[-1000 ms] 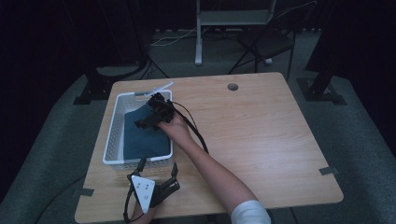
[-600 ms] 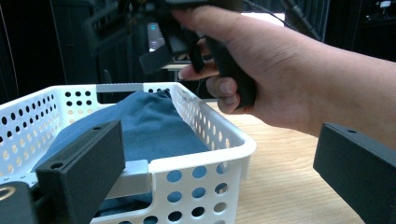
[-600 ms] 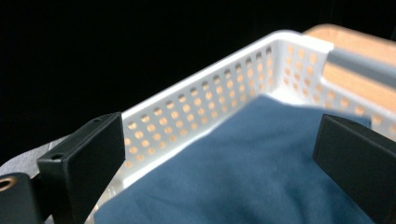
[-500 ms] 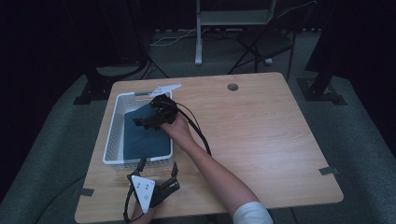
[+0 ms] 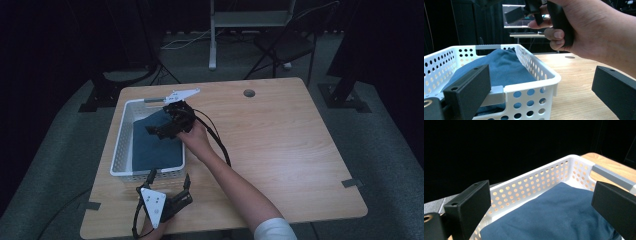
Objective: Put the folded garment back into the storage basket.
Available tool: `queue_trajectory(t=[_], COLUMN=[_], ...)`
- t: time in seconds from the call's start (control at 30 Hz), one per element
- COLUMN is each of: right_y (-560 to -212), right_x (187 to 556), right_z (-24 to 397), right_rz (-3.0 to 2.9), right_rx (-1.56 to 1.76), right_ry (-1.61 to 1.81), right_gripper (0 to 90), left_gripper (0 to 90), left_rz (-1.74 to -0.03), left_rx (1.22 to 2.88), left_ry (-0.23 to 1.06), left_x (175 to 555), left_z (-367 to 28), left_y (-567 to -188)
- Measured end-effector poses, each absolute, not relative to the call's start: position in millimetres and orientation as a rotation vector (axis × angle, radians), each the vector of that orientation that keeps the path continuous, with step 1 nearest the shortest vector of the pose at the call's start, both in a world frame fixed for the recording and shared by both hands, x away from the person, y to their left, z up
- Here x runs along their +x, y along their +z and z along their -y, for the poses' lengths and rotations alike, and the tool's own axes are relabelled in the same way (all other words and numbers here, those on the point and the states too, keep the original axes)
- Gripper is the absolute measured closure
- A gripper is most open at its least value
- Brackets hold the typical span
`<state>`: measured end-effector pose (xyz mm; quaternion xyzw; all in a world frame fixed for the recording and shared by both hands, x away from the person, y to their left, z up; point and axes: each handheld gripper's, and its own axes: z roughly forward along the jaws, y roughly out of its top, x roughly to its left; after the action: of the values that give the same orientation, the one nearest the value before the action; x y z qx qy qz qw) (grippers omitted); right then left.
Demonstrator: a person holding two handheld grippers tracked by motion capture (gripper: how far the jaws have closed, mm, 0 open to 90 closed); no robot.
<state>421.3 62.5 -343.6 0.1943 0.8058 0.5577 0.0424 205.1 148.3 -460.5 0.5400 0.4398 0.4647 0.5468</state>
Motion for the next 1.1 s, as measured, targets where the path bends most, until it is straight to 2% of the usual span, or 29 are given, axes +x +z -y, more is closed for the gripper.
queue_trajectory(t=[1.1], right_y=[-343.5], right_x=[407.5], right_z=[-16.0], right_rz=[-2.437], right_rx=[0.656], right_ry=[1.660], right_gripper=[3.1], left_gripper=[3.5], left_rz=[-1.042], left_rx=[1.281], left_ry=[1.102], left_x=[205.0], left_z=[-148.3], left_y=[-460.5])
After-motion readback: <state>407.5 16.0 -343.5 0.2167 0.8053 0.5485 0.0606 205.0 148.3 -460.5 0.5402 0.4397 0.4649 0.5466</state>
